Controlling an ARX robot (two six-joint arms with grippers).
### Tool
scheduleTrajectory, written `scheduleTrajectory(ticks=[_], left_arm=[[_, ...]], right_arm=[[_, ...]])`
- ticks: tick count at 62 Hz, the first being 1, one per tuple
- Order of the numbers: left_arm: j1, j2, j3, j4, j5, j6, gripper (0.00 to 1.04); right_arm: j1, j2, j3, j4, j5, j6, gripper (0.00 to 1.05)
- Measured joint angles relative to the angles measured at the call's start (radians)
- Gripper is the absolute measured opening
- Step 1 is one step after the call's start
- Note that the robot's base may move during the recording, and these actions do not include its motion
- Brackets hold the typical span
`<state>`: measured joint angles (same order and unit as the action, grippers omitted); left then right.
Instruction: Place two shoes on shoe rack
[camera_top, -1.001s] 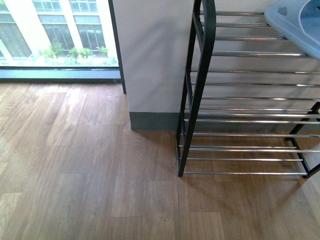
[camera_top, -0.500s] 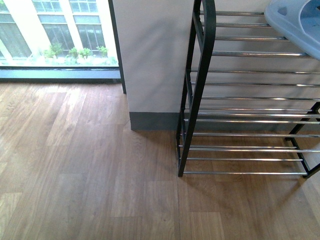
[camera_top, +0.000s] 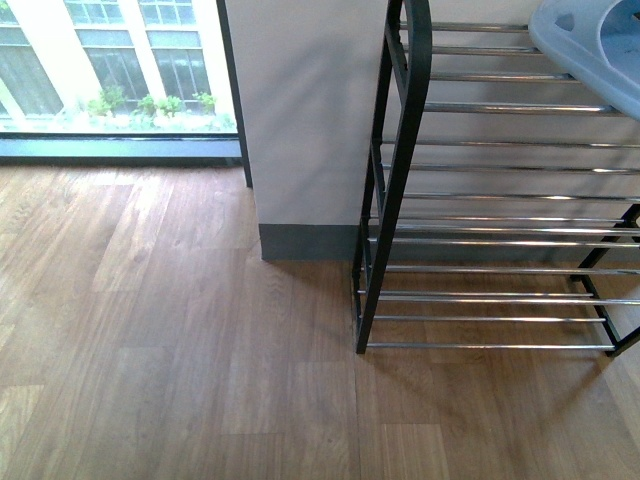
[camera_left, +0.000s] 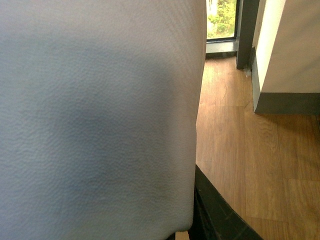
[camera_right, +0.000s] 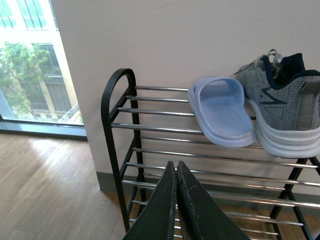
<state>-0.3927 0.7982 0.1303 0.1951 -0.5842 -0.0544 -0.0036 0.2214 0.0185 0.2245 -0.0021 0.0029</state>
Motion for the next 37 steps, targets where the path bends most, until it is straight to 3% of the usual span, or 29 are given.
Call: scheduleTrajectory(ticks=[14, 21, 37], left_arm=[[0.0, 0.0, 0.0, 0.0, 0.0, 0.0, 0.02], [0.0, 0.0, 0.0, 0.0, 0.0, 0.0, 0.02], [0.0, 0.0, 0.0, 0.0, 0.0, 0.0, 0.02]], right_arm=[[0.0, -0.051, 0.0, -0.053, 0.001, 0.0, 0.02], [0.0, -0.187, 0.0, -0.211, 0.002, 0.0, 0.02], [0.002, -0.215, 0.0, -0.221, 0.003, 0.0, 0.02]])
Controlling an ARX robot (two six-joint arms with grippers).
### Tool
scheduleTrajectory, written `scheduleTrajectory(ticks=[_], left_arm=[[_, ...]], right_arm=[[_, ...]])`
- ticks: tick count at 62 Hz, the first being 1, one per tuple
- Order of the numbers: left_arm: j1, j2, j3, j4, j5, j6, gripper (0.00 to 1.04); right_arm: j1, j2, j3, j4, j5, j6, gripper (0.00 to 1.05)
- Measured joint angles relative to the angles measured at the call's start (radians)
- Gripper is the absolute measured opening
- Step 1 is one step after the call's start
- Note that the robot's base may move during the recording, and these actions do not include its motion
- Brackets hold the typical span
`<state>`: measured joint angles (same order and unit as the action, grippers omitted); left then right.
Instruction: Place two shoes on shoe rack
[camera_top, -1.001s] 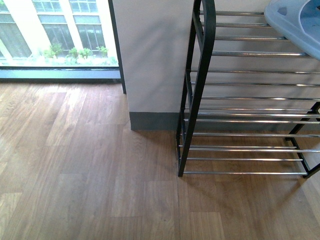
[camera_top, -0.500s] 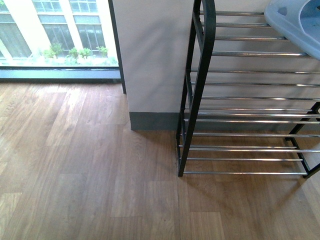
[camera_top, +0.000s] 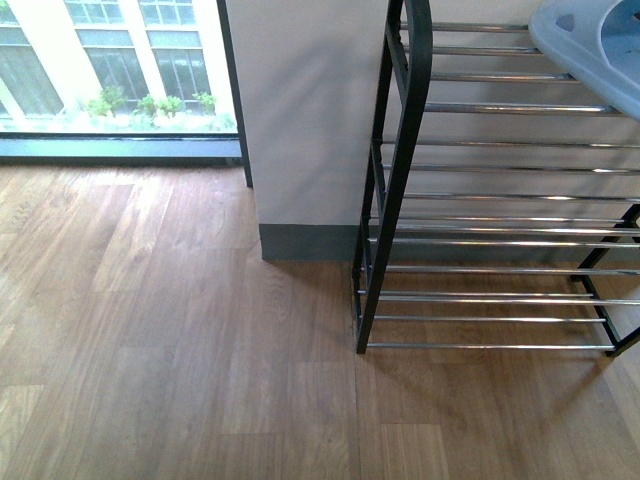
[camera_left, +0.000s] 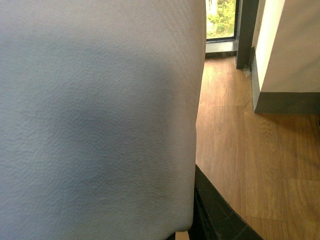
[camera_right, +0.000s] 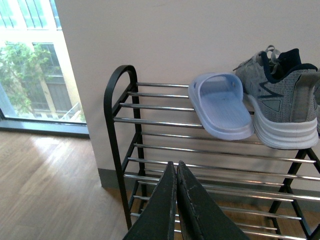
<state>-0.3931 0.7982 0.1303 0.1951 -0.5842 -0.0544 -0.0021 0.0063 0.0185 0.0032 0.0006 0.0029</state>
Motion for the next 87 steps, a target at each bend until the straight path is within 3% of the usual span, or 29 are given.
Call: scheduleTrajectory(ticks=[4, 16, 35, 87], left_arm=[[0.0, 0.0, 0.0, 0.0, 0.0, 0.0, 0.02], [0.0, 0.0, 0.0, 0.0, 0.0, 0.0, 0.02], [0.0, 0.0, 0.0, 0.0, -0.004, 0.0, 0.02], [-0.001, 0.0, 0.0, 0.0, 0.0, 0.0, 0.02]], right_arm=[[0.0, 0.0, 0.0, 0.0, 0.0, -0.001, 0.03], [0.0, 0.0, 0.0, 0.0, 0.0, 0.0, 0.35], [0.0, 0.0, 0.0, 0.0, -0.004, 0.0, 0.96], [0.002, -0.002, 0.0, -0.003, 0.003, 0.0, 0.95]])
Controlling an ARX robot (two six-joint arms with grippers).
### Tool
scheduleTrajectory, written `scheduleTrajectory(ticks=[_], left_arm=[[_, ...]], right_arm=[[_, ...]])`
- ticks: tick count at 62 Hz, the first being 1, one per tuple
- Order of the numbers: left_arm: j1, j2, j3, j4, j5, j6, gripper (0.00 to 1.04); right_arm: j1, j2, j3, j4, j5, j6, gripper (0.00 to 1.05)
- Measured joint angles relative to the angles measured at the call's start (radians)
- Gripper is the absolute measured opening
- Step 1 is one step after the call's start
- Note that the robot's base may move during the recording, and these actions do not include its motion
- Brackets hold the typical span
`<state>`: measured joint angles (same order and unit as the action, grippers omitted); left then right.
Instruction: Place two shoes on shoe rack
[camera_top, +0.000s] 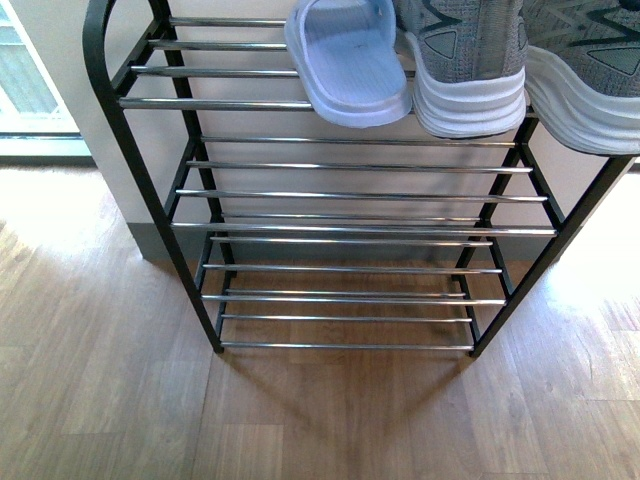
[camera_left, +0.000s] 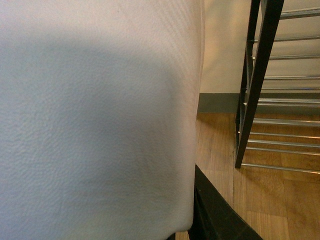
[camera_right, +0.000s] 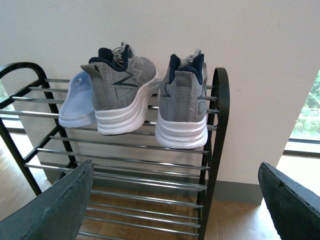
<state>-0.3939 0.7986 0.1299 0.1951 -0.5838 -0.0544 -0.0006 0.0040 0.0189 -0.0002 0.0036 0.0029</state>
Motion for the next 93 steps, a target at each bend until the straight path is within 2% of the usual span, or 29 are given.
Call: scheduleTrajectory(ticks=[2, 6, 12, 22, 41, 53, 71, 91, 93], left_arm=[[0.0, 0.0, 0.0, 0.0, 0.0, 0.0, 0.02], [0.005, 0.041, 0.005, 0.092, 0.103, -0.054, 0.02], [0.005, 0.15, 0.074, 0.13, 0.17, -0.111, 0.02], [0.006, 0.431, 0.341, 0.134, 0.325, -0.2, 0.02], [-0.027, 0.89, 0.88, -0.029, 0.424, -0.349, 0.02], [-0.049, 1.091, 1.138, -0.119, 0.502, -0.433, 0.02], [-0.033, 1.246, 1.358, -0.222, 0.565, -0.491, 0.02], [0.008, 1.351, 1.522, -0.336, 0.584, -0.462, 0.02], [0.009, 1.354, 1.53, -0.345, 0.581, -0.452, 0.06]], right_arm=[[0.0, 0.0, 0.0, 0.0, 0.0, 0.0, 0.95], [0.0, 0.0, 0.0, 0.0, 0.0, 0.0, 0.95], [0.0, 0.0, 0.0, 0.0, -0.001, 0.0, 0.95], [0.0, 0.0, 0.0, 0.0, 0.0, 0.0, 0.95], [0.0, 0.0, 0.0, 0.0, 0.0, 0.0, 0.95], [0.0, 0.0, 0.0, 0.0, 0.0, 0.0, 0.95], [0.0, 0.0, 0.0, 0.0, 0.0, 0.0, 0.95], [0.0, 0.0, 0.0, 0.0, 0.0, 0.0, 0.95], [0.0, 0.0, 0.0, 0.0, 0.0, 0.0, 0.95]])
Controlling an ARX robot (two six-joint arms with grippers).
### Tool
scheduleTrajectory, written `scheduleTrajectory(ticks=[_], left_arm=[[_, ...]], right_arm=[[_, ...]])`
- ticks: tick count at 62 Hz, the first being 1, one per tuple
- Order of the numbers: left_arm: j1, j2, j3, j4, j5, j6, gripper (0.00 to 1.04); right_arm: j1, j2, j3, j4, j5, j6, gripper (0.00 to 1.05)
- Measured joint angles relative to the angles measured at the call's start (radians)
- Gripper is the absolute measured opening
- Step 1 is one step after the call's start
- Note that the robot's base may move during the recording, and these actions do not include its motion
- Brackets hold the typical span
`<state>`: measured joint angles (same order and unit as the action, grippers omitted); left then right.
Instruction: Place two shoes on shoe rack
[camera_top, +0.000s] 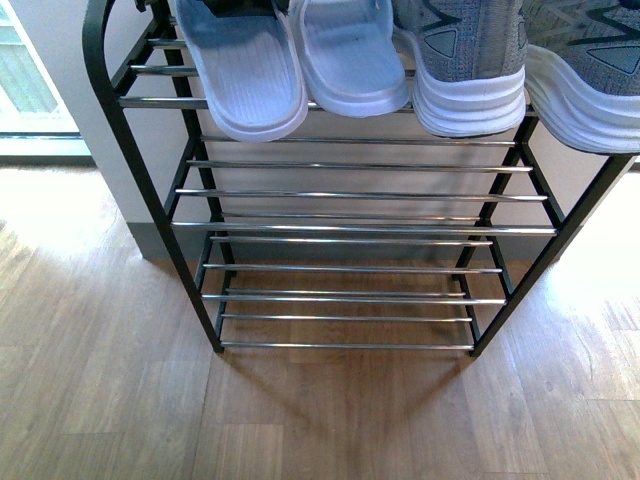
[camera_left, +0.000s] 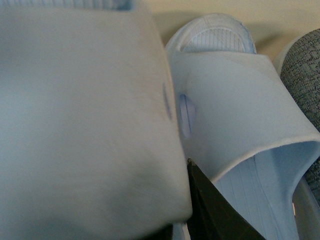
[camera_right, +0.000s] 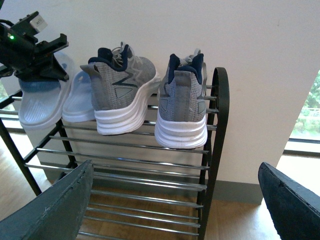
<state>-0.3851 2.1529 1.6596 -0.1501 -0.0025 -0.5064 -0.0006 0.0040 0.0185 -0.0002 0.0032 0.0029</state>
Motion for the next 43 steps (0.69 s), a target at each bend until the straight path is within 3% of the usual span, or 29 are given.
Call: scheduleTrajectory(ticks=[5, 32, 43], left_arm=[[0.002, 0.002, 0.006, -0.007, -0.016, 0.016, 0.26], [-0.009, -0.181, -0.195, 0.118, -0.076, 0.066, 0.97], [-0.025, -0.351, -0.376, 0.203, -0.166, 0.087, 0.95]], right_arm=[[0.0, 0.0, 0.0, 0.0, 0.0, 0.0, 0.95], [0.0, 0.0, 0.0, 0.0, 0.0, 0.0, 0.95], [0.0, 0.0, 0.0, 0.0, 0.0, 0.0, 0.95]])
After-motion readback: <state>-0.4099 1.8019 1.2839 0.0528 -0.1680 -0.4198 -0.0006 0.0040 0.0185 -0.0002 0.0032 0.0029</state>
